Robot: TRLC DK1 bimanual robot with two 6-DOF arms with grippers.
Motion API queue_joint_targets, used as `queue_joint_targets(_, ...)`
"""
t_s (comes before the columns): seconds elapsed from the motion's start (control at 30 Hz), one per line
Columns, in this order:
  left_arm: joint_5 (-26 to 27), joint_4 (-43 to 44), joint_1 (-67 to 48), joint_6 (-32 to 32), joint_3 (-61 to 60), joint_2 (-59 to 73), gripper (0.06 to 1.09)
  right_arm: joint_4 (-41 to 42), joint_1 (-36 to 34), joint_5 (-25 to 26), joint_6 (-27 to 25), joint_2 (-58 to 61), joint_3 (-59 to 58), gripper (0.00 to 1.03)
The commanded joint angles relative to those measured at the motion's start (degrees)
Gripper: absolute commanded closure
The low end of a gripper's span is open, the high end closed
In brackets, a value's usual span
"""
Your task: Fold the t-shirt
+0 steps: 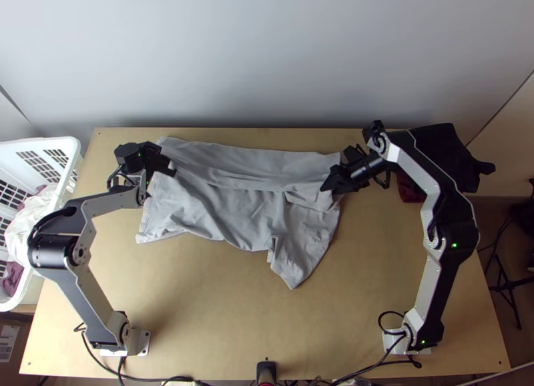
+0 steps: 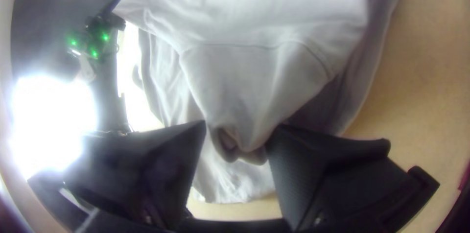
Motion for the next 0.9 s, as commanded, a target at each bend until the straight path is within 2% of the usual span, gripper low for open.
queue_joint_targets(0.0,0.34,-10.91,-0.67,1.43,-5.71,-6.26,0.36,-1.14,-1.11,-0.61,-2.24,-1.94,-1.05,0.11)
queue_joint_targets(0.03,0.16,-11.62,-0.67,1.87,-6.32,-6.88,0.34,-1.49,-1.20,-0.61,-2.50,-2.47,-1.40,0.05)
queue_joint_targets(0.1,-1.24,-12.67,-0.58,2.84,-7.64,-7.58,0.14,-3.77,-1.20,-0.70,-4.26,-3.35,-2.11,0.04)
queue_joint_targets(0.13,-1.59,-13.29,-0.40,3.89,-8.17,-7.76,0.11,-5.27,-1.02,-0.70,-5.40,-3.79,-2.55,0.04)
queue_joint_targets(0.23,-2.91,-14.78,0.39,8.37,-11.42,-10.66,0.11,-10.45,0.21,-0.61,-9.45,-5.72,-3.95,0.04)
queue_joint_targets(0.33,-3.00,-19.00,1.71,9.17,-14.15,-16.98,0.11,-12.12,1.35,-0.61,-10.94,-11.00,-6.68,0.04)
queue_joint_targets(0.47,-2.47,-25.50,5.04,9.96,-15.29,-24.63,0.11,-12.48,3.37,-0.78,-9.62,-19.43,-11.07,0.04)
queue_joint_targets(0.63,4.38,-34.47,9.70,10.75,-18.19,-34.21,0.11,-12.48,7.86,-0.78,-9.01,-28.13,-20.04,0.04)
queue_joint_targets(0.87,5.96,-35.61,11.99,10.66,-25.48,-43.09,0.11,-6.94,12.95,-0.08,-5.67,-34.64,-30.85,0.04)
